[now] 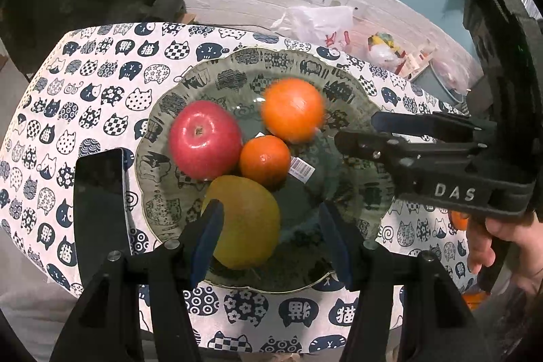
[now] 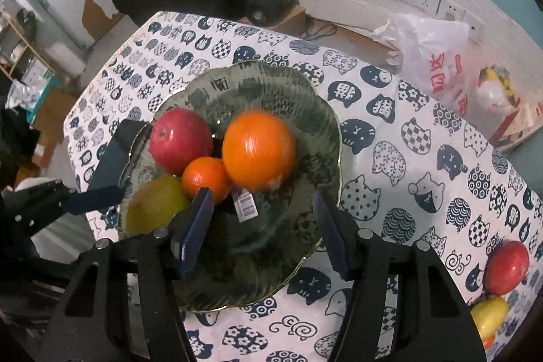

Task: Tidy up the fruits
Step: 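Open left tool in the bowl while right tool lowers its orange beside it and opens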

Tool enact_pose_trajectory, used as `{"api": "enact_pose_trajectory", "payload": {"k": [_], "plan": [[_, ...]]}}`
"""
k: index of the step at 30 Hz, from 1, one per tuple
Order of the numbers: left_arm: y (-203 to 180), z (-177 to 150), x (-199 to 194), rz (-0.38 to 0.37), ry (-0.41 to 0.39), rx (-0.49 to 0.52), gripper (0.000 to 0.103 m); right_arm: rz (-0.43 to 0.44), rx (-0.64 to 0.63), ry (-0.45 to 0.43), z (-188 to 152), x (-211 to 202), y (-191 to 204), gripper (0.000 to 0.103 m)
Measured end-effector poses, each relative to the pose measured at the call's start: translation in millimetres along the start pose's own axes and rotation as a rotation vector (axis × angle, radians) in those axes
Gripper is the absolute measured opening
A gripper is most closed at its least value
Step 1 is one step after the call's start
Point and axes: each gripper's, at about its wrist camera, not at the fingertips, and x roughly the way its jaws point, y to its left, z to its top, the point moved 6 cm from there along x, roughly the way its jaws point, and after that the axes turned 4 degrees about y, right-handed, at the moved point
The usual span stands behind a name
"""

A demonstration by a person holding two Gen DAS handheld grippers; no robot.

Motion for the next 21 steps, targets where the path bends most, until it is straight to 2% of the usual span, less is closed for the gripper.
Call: {"api": "enact_pose_trajectory", "payload": {"k": [14, 21], "plan": [[-5.8, -0.8, -2.8, 0.028, -0.01, 0.031, 0.06, -0.001, -0.023, 0.005, -4.8, 0.7, 4.0, 0.061], [-12.8, 1.6, -6.7, 0.024, -0.022, 0.039, 0.062, 0.011, -0.007, -0.023, -4.2, -10.8, 1.7, 0.062]]}}
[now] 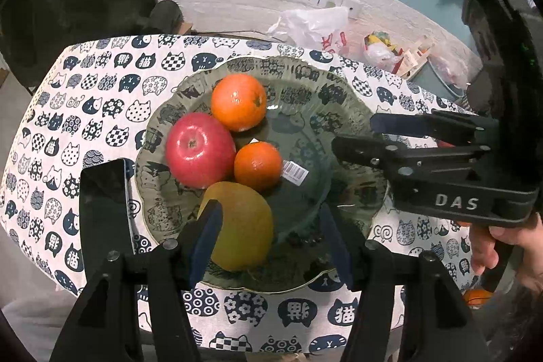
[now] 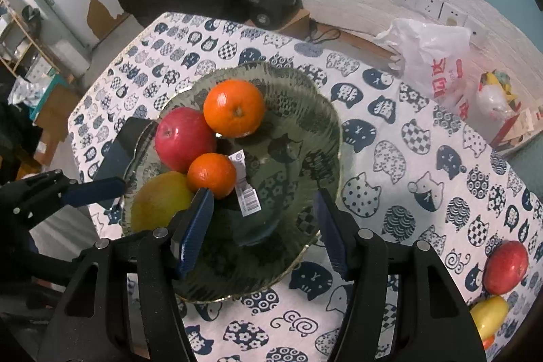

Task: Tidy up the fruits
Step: 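Open left tool in the bowl while right tool lowers its orange beside it and opens, then withdraw both tools from the bowl back toward the remaining fruit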

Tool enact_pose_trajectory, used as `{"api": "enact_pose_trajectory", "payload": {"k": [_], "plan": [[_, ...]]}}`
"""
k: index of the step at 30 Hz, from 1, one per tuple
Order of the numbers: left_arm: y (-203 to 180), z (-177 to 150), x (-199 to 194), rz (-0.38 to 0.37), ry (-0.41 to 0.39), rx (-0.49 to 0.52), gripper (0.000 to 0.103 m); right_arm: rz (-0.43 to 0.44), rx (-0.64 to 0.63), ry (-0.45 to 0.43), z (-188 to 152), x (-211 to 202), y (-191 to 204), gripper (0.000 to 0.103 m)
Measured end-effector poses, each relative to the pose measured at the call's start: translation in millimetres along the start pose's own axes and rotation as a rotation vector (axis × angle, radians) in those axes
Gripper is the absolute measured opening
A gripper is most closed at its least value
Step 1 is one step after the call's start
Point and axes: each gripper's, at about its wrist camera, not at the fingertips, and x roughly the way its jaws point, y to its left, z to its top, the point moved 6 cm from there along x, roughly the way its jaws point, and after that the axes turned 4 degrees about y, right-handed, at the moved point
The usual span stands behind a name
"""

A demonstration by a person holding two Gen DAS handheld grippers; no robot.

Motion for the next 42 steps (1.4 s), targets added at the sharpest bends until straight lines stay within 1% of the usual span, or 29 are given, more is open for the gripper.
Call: {"api": "enact_pose_trajectory", "payload": {"k": [3, 5, 9, 12, 15, 17, 20, 22, 24, 26, 28, 39, 42], "plan": [[-7.1, 1.8, -1.8, -0.002, -0.006, 0.011, 0.064, -0.002, 0.013, -0.026, 0.2, -14.6, -3.2, 0.063], [-14.3, 3.1, -3.1, -0.006, -0.009, 0.021, 0.065, -0.013, 0.028, -0.038, -1.4, -25.5, -7.9, 0.066], [-32.8, 6.8, -6.4, -0.016, -0.02, 0.048, 0.073, -0.054, 0.062, -0.051, -9.1, -48.2, -24.0, 0.067], [-47.5, 8.7, -8.0, -0.032, -0.02, 0.069, 0.074, -0.091, 0.085, -0.054, -18.0, -62.4, -38.2, 0.067], [-64.5, 9.3, -8.9, -0.039, -0.021, 0.096, 0.078, -0.127, 0.105, -0.056, -30.0, -77.2, -53.3, 0.068], [-77.3, 10.1, -8.8, -0.052, -0.017, 0.114, 0.079, -0.147, 0.126, -0.058, -40.9, -88.1, -65.3, 0.07], [-96.9, 10.9, -8.0, -0.068, -0.011, 0.143, 0.08, -0.167, 0.149, -0.058, -55.5, -100.8, -80.1, 0.07], [-108.1, 11.4, -7.3, -0.066, -0.01, 0.163, 0.082, -0.178, 0.166, -0.057, -65.5, -107.9, -88.5, 0.07], [-121.1, 11.7, -6.4, -0.067, -0.007, 0.186, 0.082, -0.188, 0.188, -0.056, -75.9, -115.3, -98.6, 0.071], [-134.0, 11.3, -5.3, -0.065, -0.004, 0.21, 0.083, -0.199, 0.206, -0.058, -85.6, -121.5, -107.4, 0.075], [-145.7, 10.8, -3.9, -0.06, -0.003, 0.231, 0.088, -0.215, 0.231, -0.058, -97.7, -127.9, -119.2, 0.076], [-217.3, 4.5, 9.0, -0.062, 0.022, 0.373, 0.088, -0.267, 0.385, -0.039, -167.4, -154.2, -188.9, 0.076], [-233.2, 2.0, 13.1, -0.063, 0.028, 0.406, 0.088, -0.279, 0.413, -0.036, -182.2, -158.5, -202.8, 0.076]]}}
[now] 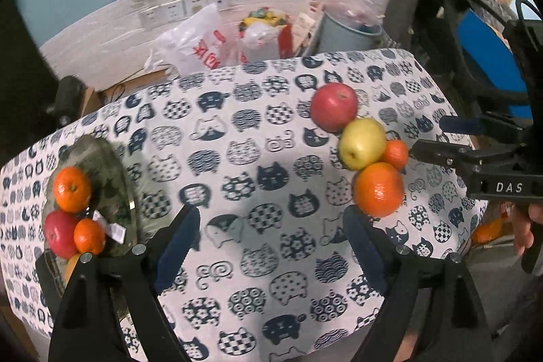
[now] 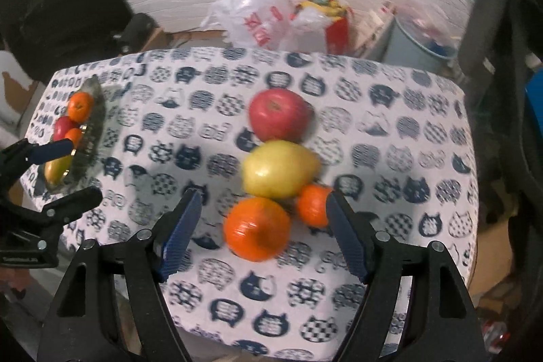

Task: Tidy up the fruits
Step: 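Withdraw both tools from the bowl back toward the remaining fruit, then grasp a small mandarin with right tool while left tool approaches the green pear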

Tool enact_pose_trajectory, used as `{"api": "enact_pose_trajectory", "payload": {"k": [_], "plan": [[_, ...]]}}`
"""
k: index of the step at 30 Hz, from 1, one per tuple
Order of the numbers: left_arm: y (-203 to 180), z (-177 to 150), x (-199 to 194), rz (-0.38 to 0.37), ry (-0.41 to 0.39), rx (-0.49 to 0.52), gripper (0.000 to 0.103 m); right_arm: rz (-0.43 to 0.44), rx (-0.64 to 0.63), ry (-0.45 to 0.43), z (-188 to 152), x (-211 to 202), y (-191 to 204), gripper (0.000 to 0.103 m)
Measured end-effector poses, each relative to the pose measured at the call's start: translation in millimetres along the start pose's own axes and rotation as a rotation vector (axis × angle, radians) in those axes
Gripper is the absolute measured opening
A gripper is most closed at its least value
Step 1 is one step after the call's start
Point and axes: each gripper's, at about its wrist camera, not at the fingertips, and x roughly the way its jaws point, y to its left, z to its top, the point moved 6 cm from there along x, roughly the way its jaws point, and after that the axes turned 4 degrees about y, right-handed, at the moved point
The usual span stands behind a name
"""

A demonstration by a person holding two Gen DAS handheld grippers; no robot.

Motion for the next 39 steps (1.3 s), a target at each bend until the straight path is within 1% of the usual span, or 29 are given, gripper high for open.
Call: {"api": "enact_pose_trajectory", "payload": {"k": [6, 11, 16, 20, 23, 31, 33, 35, 36, 38, 39], "plan": [[-25.5, 6.9, 15.5, -0.004, 0.024, 0.052, 0.088, -0.015, 0.055, 0.022, -10.6, 7.3, -31.0, 0.077], [-35.1, 10.3, 30.3, -0.007, 0.043, 0.076, 0.088, -0.015, 0.092, 0.051, -13.3, 23.5, -47.2, 0.076], [-36.6, 11.6, 45.4, -0.003, 0.063, 0.09, 0.088, -0.013, 0.112, 0.093, -14.9, 46.1, -56.7, 0.077], [-34.2, 13.9, 57.7, -0.005, 0.081, 0.079, 0.088, -0.014, 0.121, 0.128, -18.3, 64.6, -63.6, 0.076], [-33.6, 16.7, 64.5, -0.012, 0.092, 0.069, 0.088, 0.005, 0.13, 0.141, -18.6, 73.7, -65.8, 0.076], [-36.7, 22.8, 77.4, -0.026, 0.109, 0.076, 0.088, 0.014, 0.113, 0.176, -17.8, 91.9, -66.7, 0.076], [-36.2, 24.0, 79.6, -0.032, 0.114, 0.071, 0.088, 0.017, 0.11, 0.182, -17.7, 94.9, -67.4, 0.074], [-35.8, 25.8, 81.3, -0.039, 0.116, 0.065, 0.088, 0.025, 0.107, 0.187, -17.7, 97.2, -68.0, 0.066], [-36.0, 26.8, 81.8, -0.041, 0.116, 0.063, 0.088, 0.03, 0.105, 0.188, -17.6, 97.8, -68.1, 0.064], [-37.2, 29.2, 82.9, -0.048, 0.116, 0.058, 0.088, 0.045, 0.095, 0.189, -17.3, 100.2, -64.3, 0.051], [-38.3, 30.6, 83.4, -0.054, 0.116, 0.055, 0.088, 0.048, 0.088, 0.185, -14.0, 103.5, -61.0, 0.047]]}}
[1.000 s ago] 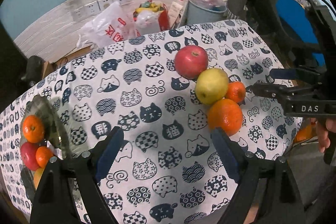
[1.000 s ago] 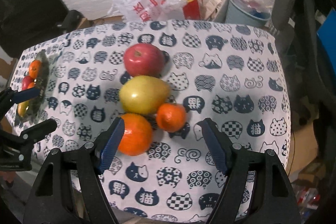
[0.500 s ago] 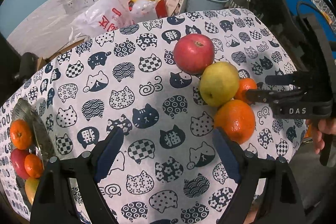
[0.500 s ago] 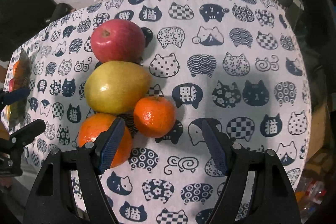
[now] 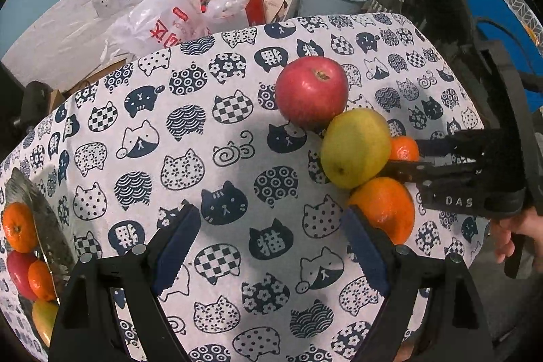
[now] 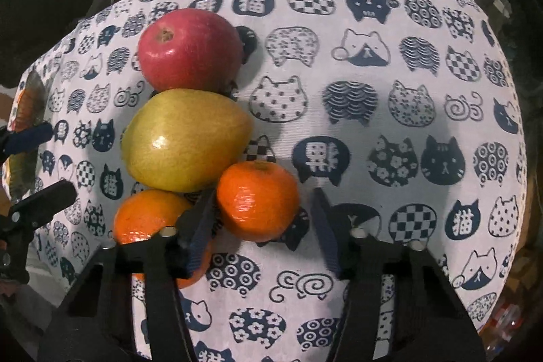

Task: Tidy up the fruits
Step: 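Grasp a small mandarin with right tool while left tool approaches the green pear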

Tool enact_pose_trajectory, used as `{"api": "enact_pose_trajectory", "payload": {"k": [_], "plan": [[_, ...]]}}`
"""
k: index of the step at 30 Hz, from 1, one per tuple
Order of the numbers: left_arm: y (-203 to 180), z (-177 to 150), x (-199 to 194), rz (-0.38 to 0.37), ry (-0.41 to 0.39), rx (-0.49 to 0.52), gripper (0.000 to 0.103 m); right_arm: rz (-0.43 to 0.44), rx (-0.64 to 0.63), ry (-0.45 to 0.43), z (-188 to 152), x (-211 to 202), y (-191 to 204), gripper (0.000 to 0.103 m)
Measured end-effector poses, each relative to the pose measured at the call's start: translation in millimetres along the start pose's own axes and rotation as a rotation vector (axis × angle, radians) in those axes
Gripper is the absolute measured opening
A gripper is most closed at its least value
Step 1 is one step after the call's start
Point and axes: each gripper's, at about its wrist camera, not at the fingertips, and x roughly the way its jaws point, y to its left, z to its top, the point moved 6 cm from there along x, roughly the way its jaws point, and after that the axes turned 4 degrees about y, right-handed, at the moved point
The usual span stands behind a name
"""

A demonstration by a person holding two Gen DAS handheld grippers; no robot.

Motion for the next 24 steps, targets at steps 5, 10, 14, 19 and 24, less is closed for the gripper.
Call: {"api": "enact_pose_trajectory", "payload": {"k": [5, 10, 14, 19, 24], "plan": [[-9.4, 9.9, 1.5, -0.05, -0.003, -0.014, 0.088, -0.034, -0.021, -0.024, -0.2, -5.7, 1.3, 0.046], [-24.8, 20.5, 2.2, -0.097, -0.009, -0.024, 0.088, -0.068, 0.007, -0.074, 0.6, -26.9, -8.7, 0.046], [-41.0, 27.5, 6.8, -0.12, -0.002, -0.014, 0.088, -0.082, 0.034, -0.111, -0.8, -39.5, -21.1, 0.046], [-57.0, 33.8, 13.5, -0.114, 0.003, 0.018, 0.088, -0.099, 0.051, -0.127, -8.9, -50.3, -39.7, 0.046], [-67.6, 39.4, 22.8, -0.111, 0.013, 0.038, 0.088, -0.102, 0.068, -0.125, -15.5, -52.0, -49.0, 0.046]]}}
